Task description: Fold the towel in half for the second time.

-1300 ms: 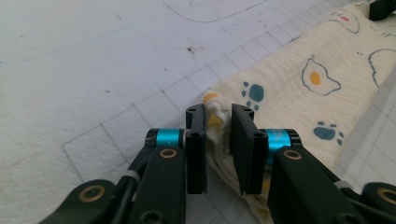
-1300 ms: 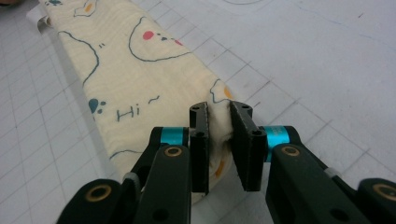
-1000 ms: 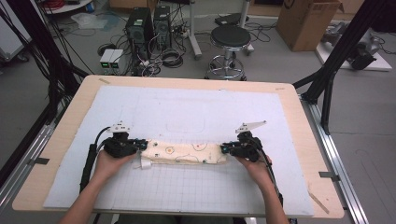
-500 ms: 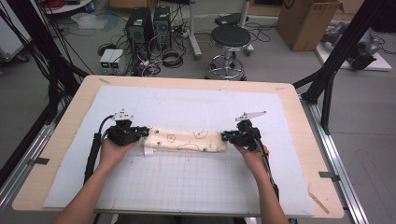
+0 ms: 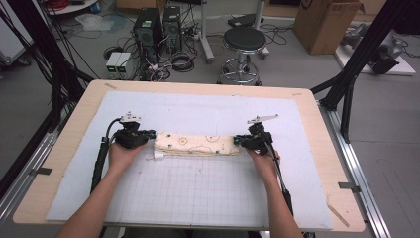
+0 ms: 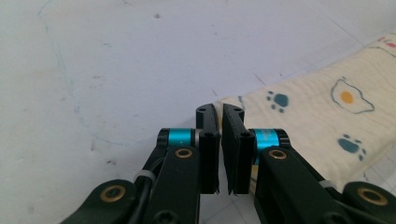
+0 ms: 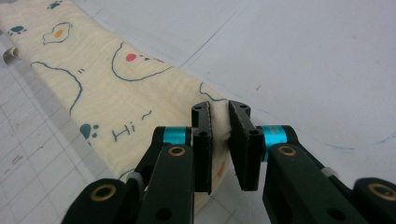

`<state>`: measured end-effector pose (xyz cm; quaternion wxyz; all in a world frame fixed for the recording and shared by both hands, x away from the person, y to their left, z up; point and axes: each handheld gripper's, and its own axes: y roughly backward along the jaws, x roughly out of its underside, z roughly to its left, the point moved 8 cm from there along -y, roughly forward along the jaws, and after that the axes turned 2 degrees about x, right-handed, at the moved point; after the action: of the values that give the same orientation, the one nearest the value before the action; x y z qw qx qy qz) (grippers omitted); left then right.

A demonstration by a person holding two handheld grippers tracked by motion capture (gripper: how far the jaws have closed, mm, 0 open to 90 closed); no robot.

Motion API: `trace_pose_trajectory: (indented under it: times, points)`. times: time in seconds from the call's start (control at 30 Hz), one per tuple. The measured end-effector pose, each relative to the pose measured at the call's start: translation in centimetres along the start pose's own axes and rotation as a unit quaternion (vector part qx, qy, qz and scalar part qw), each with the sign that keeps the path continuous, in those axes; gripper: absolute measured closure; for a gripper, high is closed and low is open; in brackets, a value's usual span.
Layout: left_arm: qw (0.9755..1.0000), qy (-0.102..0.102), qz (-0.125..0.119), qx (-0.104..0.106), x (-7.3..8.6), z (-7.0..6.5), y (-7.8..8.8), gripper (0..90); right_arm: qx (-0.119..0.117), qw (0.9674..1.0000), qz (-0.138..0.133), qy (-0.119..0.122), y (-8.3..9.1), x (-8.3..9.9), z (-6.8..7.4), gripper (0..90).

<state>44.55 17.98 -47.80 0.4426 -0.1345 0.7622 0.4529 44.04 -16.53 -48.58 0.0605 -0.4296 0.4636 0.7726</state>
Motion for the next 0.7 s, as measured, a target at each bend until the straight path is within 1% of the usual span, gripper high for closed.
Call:
trace_pose_trajectory:
  times: [0.1, 0.13, 0.17, 0.2, 0.23, 0.3, 0.33, 0.4, 0.53, 0.57, 0.7]
  points:
    - [1.0, -0.003, -0.001, 0.004, 0.0, -0.1, 0.1, 81.6, -0.007, 1.0, -0.002, -0.004, -0.1, 0.0, 0.0, 78.1]
    - [1.0, -0.005, -0.001, 0.005, -0.1, -0.1, 0.1, 80.6, -0.007, 1.0, -0.004, 0.0, -0.1, 0.0, 0.0, 75.9]
    - [1.0, -0.003, -0.005, 0.006, -0.1, -0.2, 0.1, 80.5, -0.004, 1.0, -0.005, 0.0, -0.1, -0.1, 0.0, 73.1]
    - [0.9999, -0.007, -0.002, 0.007, -0.1, -0.2, 0.1, 79.9, -0.005, 1.0, -0.006, -0.001, 0.0, -0.1, 0.0, 70.1]
    - [0.9999, -0.006, -0.004, 0.009, -0.1, -0.4, 0.1, 79.4, -0.008, 0.9999, -0.009, -0.003, 0.1, -0.1, 0.0, 67.0]
    - [0.9998, -0.011, -0.001, 0.015, -0.1, -0.6, 0.2, 77.1, -0.011, 0.9998, -0.012, -0.008, 0.3, -0.2, -0.1, 64.2]
    - [0.9997, -0.017, 0.001, 0.016, -0.1, -0.7, 0.3, 76.5, -0.009, 0.9998, -0.014, -0.009, 0.4, -0.2, -0.1, 62.2]
    - [0.9997, -0.017, -0.006, 0.017, -0.3, -0.9, 0.6, 75.7, -0.014, 0.9996, -0.017, -0.015, 0.7, -0.2, 0.0, 57.9]
    - [0.9993, -0.024, -0.012, 0.025, -0.6, -1.2, 1.3, 73.7, -0.016, 0.9995, -0.024, -0.009, 1.1, -0.5, 0.1, 52.3]
    - [0.9993, -0.022, -0.014, 0.027, -0.6, -1.3, 1.4, 73.1, -0.015, 0.9995, -0.024, -0.01, 1.2, -0.5, 0.2, 51.2]
    - [0.9989, -0.027, -0.017, 0.035, -0.7, -1.7, 1.8, 69.7, -0.019, 0.9993, -0.031, -0.011, 1.6, -0.7, 0.5, 44.4]
